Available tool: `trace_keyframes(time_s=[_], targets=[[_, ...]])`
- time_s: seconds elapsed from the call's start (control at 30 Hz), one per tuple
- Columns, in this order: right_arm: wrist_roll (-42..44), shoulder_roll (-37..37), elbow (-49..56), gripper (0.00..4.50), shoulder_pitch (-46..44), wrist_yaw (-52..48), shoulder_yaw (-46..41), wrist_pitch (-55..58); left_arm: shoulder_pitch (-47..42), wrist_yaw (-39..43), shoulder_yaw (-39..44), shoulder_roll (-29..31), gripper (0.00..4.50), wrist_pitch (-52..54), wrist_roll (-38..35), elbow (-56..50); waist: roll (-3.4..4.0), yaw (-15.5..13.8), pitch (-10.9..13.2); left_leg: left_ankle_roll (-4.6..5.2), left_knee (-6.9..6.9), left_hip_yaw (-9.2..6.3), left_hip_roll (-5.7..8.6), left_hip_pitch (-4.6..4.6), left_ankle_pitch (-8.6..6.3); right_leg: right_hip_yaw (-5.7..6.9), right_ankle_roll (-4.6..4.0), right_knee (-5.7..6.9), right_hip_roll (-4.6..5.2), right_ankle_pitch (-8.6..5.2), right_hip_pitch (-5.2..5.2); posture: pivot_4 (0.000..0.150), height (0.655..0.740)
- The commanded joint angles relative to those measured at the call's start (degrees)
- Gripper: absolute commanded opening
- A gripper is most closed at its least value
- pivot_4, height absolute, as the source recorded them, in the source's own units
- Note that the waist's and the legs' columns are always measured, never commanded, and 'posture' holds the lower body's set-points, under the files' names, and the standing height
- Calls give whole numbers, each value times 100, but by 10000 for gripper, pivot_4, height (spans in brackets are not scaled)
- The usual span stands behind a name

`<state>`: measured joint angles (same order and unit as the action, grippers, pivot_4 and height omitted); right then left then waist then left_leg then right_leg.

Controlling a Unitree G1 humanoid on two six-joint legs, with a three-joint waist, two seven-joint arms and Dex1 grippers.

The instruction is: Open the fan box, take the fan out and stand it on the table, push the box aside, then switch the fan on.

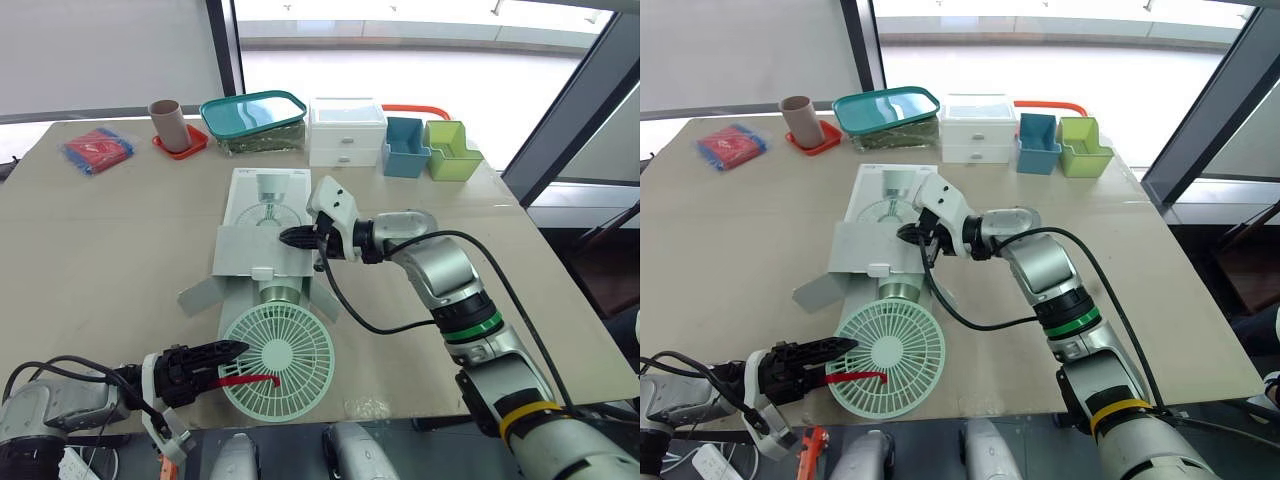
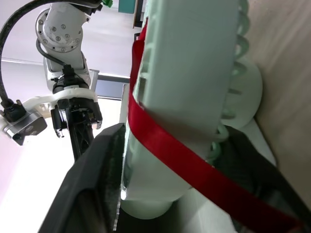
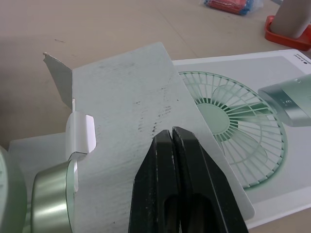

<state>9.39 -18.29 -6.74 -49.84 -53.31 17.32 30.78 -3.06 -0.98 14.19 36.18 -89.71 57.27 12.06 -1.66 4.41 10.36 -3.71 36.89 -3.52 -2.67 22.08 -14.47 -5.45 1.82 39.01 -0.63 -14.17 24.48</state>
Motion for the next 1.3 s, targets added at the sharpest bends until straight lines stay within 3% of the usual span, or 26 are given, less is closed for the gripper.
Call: trace_keyframes(time_s=[0.03,0.23,0.4,0.7,1.0,1.3], targets=[[51,-10,241,0,-9,29,-120,-67,19,-165,-77,53,21200,64,79,-142,1,0,-1,0,0,0,0,-1,0,0,0,0,1,0,-1,1500,7400],[47,-8,239,0,-5,46,-121,-77,25,-375,-225,156,21200,171,212,-210,1,-1,-1,0,5,0,0,-1,0,0,0,2,1,0,-2,1500,7400],[36,10,176,0,-22,106,-138,-84,86,-349,-572,380,21200,244,-270,-197,1,-1,-1,0,8,-2,1,0,0,1,0,3,1,0,-3,1500,7400],[6,90,-6,0,-79,314,-162,-68,1169,134,-1055,1384,21200,679,-2053,-1220,2,6,-1,0,5,-1,-2,0,0,2,0,3,2,0,-2,1500,7400],[31,164,-165,0,-166,215,-119,-217,2583,1154,-614,2584,21200,2607,-4503,-3292,4,9,2,0,7,0,-6,-1,0,-1,-2,3,-7,-2,-1,1500,7400],[2,250,-251,0,-186,148,-85,-318,2437,1955,-305,2631,21200,4371,-5883,-4393,10,8,6,0,8,2,-3,-1,0,-5,-3,3,-10,-3,-1,1500,7400]])
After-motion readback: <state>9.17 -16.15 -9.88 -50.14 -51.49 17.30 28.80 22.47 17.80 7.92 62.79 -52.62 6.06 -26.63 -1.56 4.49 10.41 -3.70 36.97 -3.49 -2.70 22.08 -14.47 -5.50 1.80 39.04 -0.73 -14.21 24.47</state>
